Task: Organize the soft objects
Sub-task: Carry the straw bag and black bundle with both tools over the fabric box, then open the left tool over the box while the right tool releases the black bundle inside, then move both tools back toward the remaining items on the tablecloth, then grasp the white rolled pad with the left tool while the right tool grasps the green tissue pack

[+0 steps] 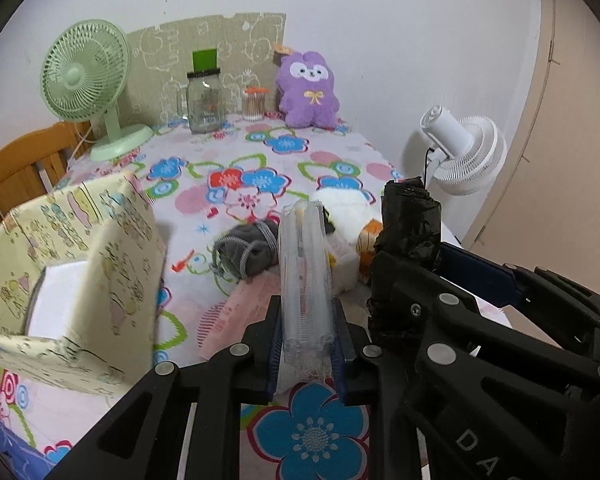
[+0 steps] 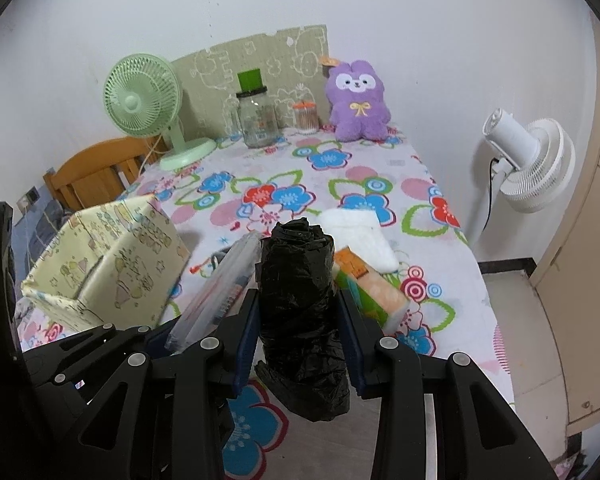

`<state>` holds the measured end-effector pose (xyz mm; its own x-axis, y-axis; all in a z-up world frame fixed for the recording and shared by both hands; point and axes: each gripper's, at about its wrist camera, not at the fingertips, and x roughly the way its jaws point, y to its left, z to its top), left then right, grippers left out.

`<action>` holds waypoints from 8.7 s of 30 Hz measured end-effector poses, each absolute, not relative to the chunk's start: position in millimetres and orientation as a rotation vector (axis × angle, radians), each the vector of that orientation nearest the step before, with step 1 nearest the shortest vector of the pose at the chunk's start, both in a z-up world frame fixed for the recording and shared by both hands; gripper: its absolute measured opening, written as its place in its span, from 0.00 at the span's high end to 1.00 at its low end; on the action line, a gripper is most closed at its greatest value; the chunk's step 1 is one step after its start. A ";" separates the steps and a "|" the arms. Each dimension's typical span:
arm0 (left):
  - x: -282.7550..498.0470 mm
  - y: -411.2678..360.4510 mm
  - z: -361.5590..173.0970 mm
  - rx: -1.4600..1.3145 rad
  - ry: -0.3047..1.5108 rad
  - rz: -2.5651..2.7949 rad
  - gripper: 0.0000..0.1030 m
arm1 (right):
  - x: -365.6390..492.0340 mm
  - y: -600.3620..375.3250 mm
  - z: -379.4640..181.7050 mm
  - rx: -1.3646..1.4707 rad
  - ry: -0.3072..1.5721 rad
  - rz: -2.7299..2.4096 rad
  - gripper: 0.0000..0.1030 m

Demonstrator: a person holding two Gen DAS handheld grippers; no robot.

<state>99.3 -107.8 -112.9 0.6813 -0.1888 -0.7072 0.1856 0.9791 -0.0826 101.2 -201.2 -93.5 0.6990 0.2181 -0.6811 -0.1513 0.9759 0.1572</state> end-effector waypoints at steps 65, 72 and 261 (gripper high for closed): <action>107.6 47.0 -50.7 -0.020 0.729 -0.041 0.80 | 124.7 -47.5 -24.5 0.035 0.696 0.348 0.60; 117.4 68.4 -63.0 -0.029 0.765 -0.007 0.79 | 136.2 -22.0 -35.5 0.020 0.725 0.382 0.60; 126.8 -138.1 -168.5 0.108 0.976 -0.298 0.64 | 134.5 -229.9 -157.5 0.063 0.847 0.065 0.11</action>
<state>126.8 -138.1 -168.5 0.5233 -0.2003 -0.8282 0.2970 0.9539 -0.0431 134.5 -229.9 -157.5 0.6603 0.0823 -0.7465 -0.0319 0.9962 0.0816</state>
